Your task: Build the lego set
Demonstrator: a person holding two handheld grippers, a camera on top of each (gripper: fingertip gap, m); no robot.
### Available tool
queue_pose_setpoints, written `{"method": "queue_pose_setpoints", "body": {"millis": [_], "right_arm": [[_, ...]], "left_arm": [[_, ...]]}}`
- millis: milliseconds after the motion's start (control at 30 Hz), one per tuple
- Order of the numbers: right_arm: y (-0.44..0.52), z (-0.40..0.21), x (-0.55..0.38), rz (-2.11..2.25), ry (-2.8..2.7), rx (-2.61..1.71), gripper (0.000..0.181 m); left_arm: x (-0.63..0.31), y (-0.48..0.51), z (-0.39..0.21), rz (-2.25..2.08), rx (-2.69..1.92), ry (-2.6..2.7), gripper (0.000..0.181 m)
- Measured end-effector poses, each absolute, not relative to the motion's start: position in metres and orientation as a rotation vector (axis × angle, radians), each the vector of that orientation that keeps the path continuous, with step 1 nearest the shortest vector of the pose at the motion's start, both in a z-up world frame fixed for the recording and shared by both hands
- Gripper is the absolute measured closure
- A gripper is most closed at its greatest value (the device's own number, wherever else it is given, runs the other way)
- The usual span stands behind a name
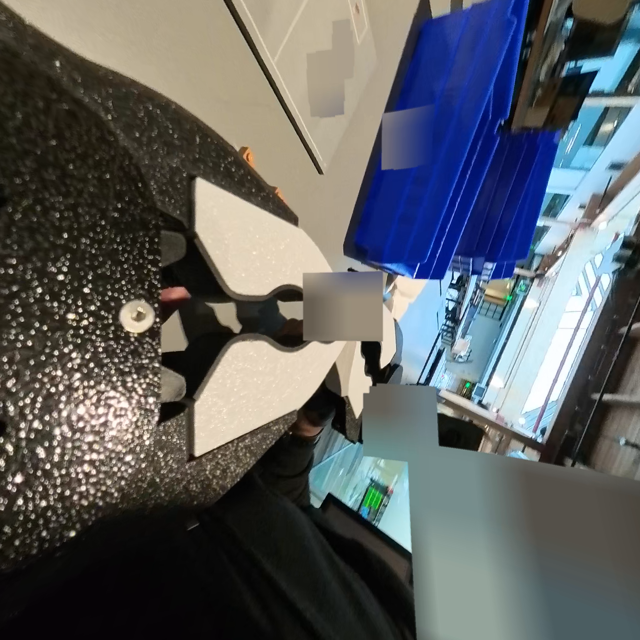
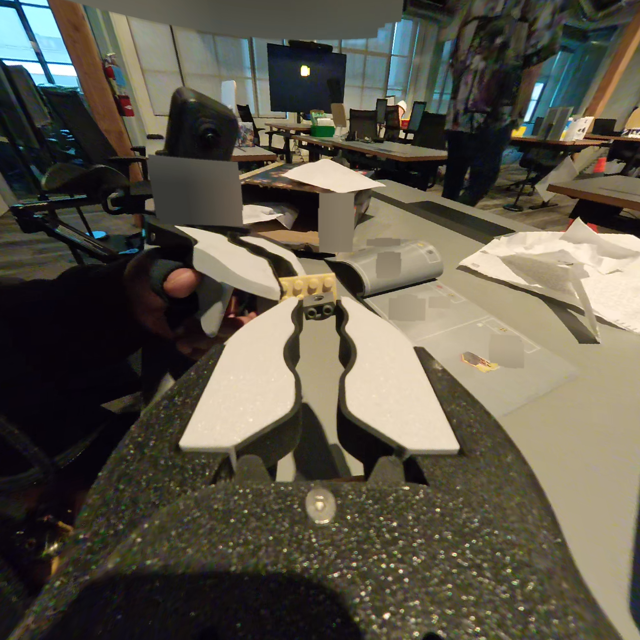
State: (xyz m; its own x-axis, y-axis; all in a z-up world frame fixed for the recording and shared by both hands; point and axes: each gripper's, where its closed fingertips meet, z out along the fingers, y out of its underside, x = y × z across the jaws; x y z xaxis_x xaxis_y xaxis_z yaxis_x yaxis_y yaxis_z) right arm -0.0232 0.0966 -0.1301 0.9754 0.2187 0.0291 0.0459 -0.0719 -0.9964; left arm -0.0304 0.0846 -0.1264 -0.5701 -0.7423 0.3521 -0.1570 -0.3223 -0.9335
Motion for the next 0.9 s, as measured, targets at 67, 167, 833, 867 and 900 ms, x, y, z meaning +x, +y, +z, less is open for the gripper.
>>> {"method": "queue_pose_setpoints", "body": {"millis": [67,167,833,867,900], "right_arm": [[0.095,-0.130,-0.026,0.149,-0.232,-1.638,0.164],[0.091,-0.128,-0.033,0.177,-0.278,-1.625,0.164],[0.074,-0.140,-0.061,0.314,-0.488,-1.721,0.164],[0.073,-0.139,-0.062,0.331,-0.489,-1.711,0.165],[0.072,-0.138,-0.064,0.357,-0.491,-1.699,0.165]], "left_arm": [[-0.034,0.083,-0.127,-1.955,-1.122,1.549,0.168],[-0.040,0.079,-0.126,-1.972,-1.056,1.611,0.168],[-0.070,0.061,-0.143,-1.765,-0.712,1.932,0.168],[-0.071,0.060,-0.142,-1.780,-0.704,1.931,0.168],[-0.072,0.060,-0.141,-1.800,-0.698,1.928,0.168]]}}
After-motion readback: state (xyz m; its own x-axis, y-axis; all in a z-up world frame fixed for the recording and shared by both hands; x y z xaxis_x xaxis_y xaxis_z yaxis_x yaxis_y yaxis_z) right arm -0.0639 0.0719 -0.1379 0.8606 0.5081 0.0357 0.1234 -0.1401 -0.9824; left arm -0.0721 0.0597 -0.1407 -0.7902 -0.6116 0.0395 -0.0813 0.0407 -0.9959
